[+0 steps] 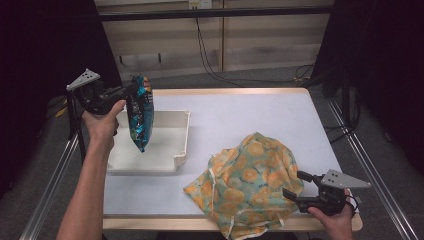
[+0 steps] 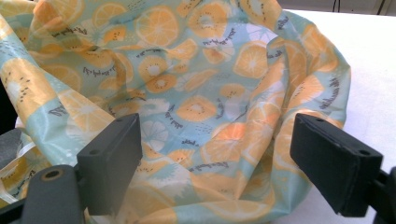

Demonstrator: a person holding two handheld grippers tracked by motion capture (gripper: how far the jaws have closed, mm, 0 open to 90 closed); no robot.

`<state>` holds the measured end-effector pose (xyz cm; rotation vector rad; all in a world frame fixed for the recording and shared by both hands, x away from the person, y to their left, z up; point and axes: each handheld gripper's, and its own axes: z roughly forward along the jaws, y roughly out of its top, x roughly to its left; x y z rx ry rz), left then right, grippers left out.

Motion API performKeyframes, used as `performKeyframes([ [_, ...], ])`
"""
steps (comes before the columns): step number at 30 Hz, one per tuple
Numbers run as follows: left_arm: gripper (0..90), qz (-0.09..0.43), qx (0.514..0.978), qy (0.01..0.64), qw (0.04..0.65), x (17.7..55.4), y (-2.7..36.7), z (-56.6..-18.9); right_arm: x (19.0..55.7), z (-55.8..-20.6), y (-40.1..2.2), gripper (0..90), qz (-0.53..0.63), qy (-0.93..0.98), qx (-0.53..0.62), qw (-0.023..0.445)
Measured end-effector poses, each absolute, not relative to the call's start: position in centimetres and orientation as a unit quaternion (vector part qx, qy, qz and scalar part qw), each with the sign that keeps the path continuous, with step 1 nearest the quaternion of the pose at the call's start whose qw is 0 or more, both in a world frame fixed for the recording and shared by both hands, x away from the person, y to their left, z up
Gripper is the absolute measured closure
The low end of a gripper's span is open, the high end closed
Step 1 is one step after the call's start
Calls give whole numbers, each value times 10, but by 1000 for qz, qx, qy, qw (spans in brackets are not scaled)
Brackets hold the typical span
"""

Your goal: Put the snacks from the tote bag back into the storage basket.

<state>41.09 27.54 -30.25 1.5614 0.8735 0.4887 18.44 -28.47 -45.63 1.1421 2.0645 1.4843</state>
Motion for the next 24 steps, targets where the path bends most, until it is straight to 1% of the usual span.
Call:
performKeyframes([
  [10,900,211,659,388,609,426,271,-314,183,-455,-286,164,530,722,406,180],
  [20,899,210,666,395,597,437,257,-331,181,-453,-289,164,534,715,408,192],
  [24,899,215,676,391,586,439,253,-339,181,-453,-288,164,534,717,406,192],
])
